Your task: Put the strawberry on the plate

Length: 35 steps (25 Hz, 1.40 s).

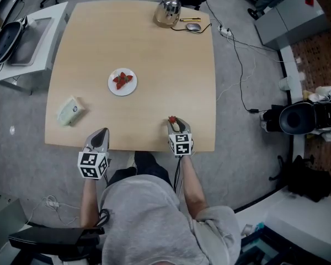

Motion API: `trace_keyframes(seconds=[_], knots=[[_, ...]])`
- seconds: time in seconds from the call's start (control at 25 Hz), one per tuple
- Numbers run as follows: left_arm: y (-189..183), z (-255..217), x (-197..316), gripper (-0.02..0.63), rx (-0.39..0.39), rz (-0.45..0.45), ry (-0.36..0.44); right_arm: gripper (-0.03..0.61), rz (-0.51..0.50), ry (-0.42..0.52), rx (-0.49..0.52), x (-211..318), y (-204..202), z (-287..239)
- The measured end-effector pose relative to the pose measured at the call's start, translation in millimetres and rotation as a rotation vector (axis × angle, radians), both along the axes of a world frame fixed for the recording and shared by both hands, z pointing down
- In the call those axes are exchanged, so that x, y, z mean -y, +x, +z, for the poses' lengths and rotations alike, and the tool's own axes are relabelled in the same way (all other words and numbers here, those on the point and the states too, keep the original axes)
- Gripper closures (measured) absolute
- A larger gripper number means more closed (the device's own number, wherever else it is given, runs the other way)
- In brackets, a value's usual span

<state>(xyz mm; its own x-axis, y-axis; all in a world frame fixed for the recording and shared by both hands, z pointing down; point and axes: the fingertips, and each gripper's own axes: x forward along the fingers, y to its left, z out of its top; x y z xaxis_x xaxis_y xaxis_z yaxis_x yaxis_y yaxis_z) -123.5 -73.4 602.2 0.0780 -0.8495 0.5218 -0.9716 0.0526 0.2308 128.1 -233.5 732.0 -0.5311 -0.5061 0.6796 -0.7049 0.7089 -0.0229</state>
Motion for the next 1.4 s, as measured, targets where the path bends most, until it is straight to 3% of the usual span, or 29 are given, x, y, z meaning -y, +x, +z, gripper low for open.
trace_keyframes(seconds=[0.84, 1.4], knots=[[-61, 8, -44, 0.594, -0.025, -0.280, 0.003, 0.431, -0.359, 0.077, 0.044, 30, -163, -33], [-87, 9, -58, 0.594, -0.021, -0.424, -0.007, 0.431, -0.523, 0.058, 0.040, 35, -239, -24]])
